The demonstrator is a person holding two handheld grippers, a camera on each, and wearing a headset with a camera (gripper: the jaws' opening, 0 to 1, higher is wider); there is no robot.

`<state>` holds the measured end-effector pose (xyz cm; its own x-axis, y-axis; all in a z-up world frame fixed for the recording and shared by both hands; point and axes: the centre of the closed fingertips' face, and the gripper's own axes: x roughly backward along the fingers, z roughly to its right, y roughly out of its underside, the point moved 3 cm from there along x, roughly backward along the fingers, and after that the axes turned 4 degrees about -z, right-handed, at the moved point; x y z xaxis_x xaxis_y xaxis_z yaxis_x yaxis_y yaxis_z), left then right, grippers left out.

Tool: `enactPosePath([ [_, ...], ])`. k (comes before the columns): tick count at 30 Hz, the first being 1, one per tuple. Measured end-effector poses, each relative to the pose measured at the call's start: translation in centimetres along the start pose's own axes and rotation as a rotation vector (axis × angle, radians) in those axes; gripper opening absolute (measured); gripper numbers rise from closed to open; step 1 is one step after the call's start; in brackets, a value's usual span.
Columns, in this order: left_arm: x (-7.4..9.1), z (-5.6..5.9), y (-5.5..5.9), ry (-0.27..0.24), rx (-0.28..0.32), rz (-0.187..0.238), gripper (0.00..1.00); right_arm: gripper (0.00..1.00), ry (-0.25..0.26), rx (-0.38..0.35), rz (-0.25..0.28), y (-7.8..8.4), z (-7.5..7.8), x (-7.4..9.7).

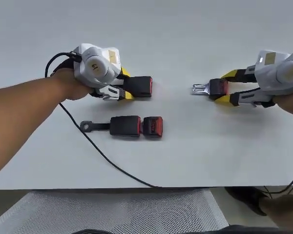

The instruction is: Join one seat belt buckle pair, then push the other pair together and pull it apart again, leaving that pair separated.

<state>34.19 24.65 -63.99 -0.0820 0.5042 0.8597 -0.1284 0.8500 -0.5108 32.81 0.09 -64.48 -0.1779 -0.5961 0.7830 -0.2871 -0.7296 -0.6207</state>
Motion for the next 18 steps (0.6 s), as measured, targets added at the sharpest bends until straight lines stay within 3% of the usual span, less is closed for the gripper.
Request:
enactPosePath([
  [18, 0.0, 0.0, 0.1, 0.0, 0.0, 0.0, 0.34, 0.36, 0.008, -0.011, -0.022, 2.3, 0.7, 1.8],
])
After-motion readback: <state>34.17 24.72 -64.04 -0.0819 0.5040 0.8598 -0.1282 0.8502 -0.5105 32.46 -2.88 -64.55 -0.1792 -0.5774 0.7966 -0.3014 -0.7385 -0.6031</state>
